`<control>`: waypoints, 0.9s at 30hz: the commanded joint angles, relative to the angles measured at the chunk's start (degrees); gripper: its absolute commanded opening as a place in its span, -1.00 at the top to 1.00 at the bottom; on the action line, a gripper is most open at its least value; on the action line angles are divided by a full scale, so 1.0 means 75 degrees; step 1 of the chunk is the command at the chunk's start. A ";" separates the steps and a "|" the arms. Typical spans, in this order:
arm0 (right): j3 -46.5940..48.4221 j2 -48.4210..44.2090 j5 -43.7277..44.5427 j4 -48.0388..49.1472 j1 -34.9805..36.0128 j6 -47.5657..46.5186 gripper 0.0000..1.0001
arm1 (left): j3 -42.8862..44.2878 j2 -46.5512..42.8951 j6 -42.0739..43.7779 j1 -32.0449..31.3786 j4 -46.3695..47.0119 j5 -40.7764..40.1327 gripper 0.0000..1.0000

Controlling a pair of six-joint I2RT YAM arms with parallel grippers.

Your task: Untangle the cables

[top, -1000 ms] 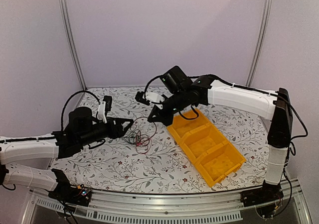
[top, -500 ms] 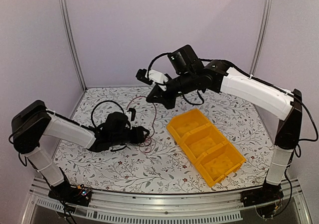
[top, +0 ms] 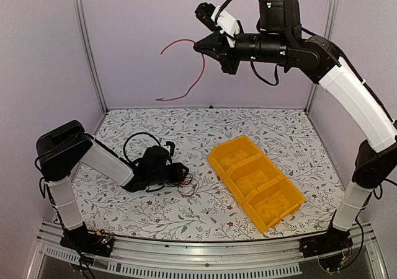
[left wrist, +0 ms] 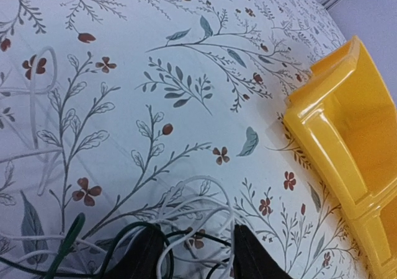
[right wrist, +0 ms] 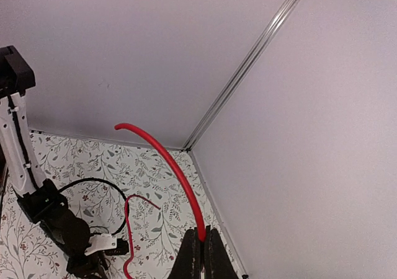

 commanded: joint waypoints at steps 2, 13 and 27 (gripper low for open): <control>0.0332 -0.0456 0.0407 0.0230 -0.0533 -0.0283 1.00 | -0.0060 0.0050 -0.0011 -0.0089 -0.0314 0.0193 0.20; -0.2760 -0.1448 -0.0441 0.1443 -0.2201 0.0310 1.00 | 0.0608 -0.2574 0.1119 -0.0145 -0.1905 0.0458 -0.12; -0.5497 -0.2264 -0.0556 0.2079 -0.2945 0.0356 1.00 | 0.2777 -0.4240 0.3540 0.0111 -0.5182 -0.1089 -0.32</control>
